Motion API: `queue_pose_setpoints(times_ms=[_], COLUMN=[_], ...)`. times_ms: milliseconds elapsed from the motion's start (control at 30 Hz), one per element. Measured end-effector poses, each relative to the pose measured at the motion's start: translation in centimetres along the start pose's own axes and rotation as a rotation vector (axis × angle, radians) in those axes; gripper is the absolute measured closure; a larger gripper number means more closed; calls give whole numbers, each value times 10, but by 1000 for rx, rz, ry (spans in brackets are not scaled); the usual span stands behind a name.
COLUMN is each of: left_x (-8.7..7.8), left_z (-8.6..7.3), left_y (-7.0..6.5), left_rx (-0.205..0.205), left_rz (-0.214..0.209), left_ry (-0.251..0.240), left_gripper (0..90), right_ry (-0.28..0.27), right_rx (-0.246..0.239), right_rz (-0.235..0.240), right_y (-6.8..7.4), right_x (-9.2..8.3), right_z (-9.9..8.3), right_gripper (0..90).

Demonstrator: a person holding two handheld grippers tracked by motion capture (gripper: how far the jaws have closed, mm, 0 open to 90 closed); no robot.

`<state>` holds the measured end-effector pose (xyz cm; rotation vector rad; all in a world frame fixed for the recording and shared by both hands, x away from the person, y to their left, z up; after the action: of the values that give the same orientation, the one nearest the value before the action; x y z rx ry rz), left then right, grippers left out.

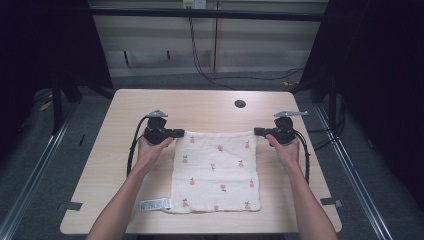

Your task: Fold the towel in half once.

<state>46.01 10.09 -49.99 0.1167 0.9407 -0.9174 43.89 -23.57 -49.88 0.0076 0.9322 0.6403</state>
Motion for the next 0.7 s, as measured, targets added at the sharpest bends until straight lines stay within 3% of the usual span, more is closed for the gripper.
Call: queue_pose_setpoints(times_ms=[333,467,700], left_x=[-20,-29,-43], left_z=[-6,-10,-14], left_y=[-16,-21,-30], left_rx=[73,84,112], left_rz=[-34,-42,-40], left_ry=[2,-11,-36], left_gripper=[863,863,863], right_ry=[-29,-7,-11], right_rx=[-62,-79,-103], right_rz=[52,75,77], right_y=[20,28,40], right_x=[-22,-30,-41], right_z=[5,3,2], right_gripper=[893,893,893])
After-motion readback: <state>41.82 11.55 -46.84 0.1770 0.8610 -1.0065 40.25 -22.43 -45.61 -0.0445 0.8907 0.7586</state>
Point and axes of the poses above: each handheld gripper's, and its own axes: x roughly forward along the jaws, z roughly out of its top, y roughly to its left, the point moved 7 cm from there along x, roughly forward along the jaws, and after that the axes turned 15 degrees about y, right-handed, at the moved point
